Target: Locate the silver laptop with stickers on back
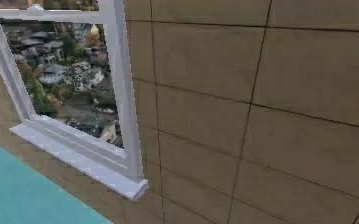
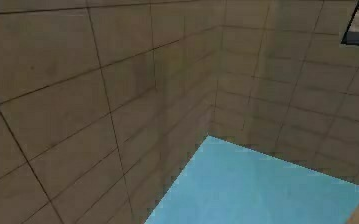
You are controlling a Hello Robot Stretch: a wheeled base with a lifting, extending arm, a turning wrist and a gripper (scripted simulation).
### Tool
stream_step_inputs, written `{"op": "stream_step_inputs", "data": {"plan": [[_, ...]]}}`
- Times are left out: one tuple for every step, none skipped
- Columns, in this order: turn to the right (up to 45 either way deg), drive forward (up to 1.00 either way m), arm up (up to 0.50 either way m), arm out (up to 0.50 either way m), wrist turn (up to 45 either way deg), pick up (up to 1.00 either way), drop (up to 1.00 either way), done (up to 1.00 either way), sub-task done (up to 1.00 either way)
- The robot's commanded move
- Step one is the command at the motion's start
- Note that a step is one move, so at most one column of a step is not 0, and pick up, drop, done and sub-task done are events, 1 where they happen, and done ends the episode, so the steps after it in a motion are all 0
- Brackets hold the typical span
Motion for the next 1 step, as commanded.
{"op": "stream_step_inputs", "data": {"plan": [[-45.0, 0.00, 0.00, 0.00, 0.0, 0.00, 0.00, 0.00, 0.00]]}}
